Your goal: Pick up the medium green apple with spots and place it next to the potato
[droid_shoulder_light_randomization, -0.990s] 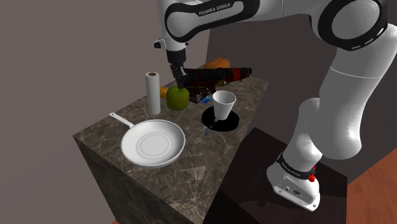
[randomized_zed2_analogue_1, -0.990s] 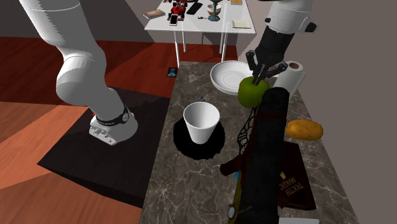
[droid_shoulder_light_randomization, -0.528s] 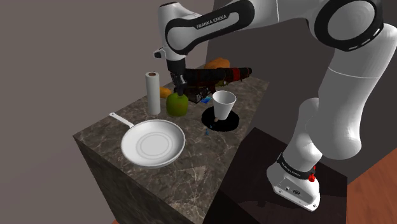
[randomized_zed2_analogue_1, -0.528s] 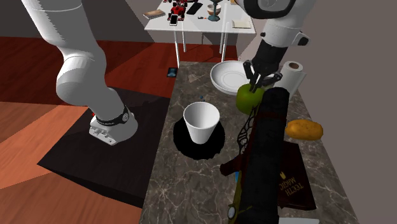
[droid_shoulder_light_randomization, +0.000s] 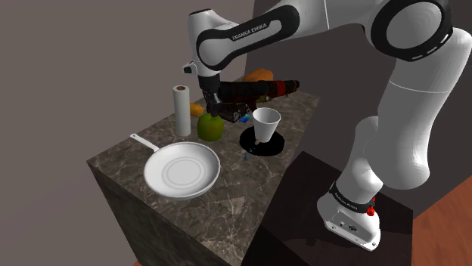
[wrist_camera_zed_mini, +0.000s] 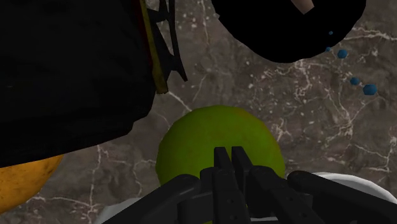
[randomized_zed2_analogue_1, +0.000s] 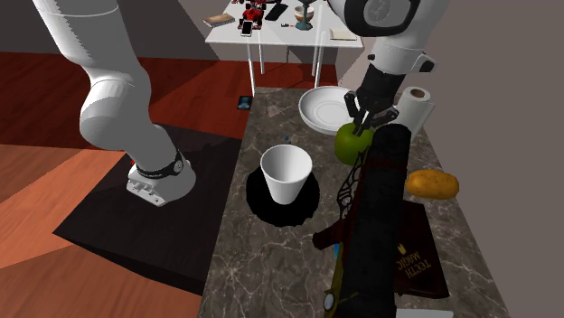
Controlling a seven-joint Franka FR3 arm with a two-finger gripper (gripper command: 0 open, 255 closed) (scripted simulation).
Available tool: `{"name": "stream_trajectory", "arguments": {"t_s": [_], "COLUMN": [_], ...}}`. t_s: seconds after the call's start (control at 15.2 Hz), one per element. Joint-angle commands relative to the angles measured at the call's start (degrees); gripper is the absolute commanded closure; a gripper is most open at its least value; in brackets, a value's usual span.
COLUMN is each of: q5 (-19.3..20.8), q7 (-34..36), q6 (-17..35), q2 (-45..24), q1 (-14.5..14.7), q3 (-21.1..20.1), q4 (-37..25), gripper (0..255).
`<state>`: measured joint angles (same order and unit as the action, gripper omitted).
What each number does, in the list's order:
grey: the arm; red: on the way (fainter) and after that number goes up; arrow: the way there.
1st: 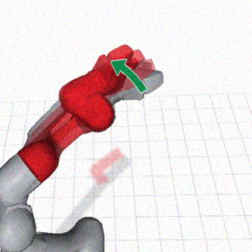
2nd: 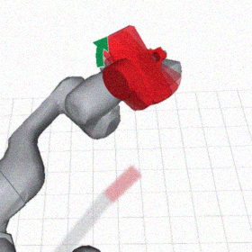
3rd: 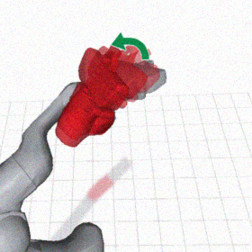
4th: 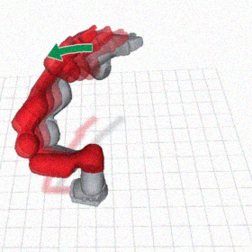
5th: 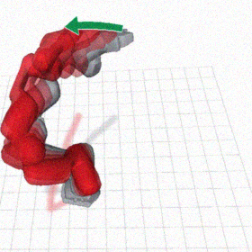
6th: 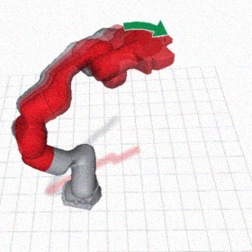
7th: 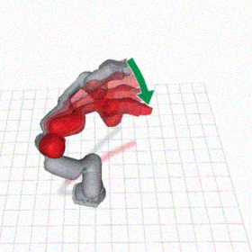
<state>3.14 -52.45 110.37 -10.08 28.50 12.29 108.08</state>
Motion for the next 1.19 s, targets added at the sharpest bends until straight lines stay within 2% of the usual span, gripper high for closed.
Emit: {"name": "stream_trajectory", "arguments": {"t_s": [0.0, 0.07, 0.4, 0.66, 1.12], "q5": [0.0, 0.0, 0.0, 0.0, 0.0], "q7": [0.0, 0.0, 0.0, 0.0, 0.0], "q6": [0.0, 0.0, 0.0, -7.1, -7.1], "q2": [0.0, 0.0, 0.0, 0.7, 0.7], "q1": [0.0, 0.0, 0.0, 0.3, 0.3], "q3": [0.0, 0.0, 0.0, -0.1, -0.1], "q4": [0.0, 0.0, 0.0, -6.4, -6.4], "gripper": [255, 0, 0, 0, 0]}}
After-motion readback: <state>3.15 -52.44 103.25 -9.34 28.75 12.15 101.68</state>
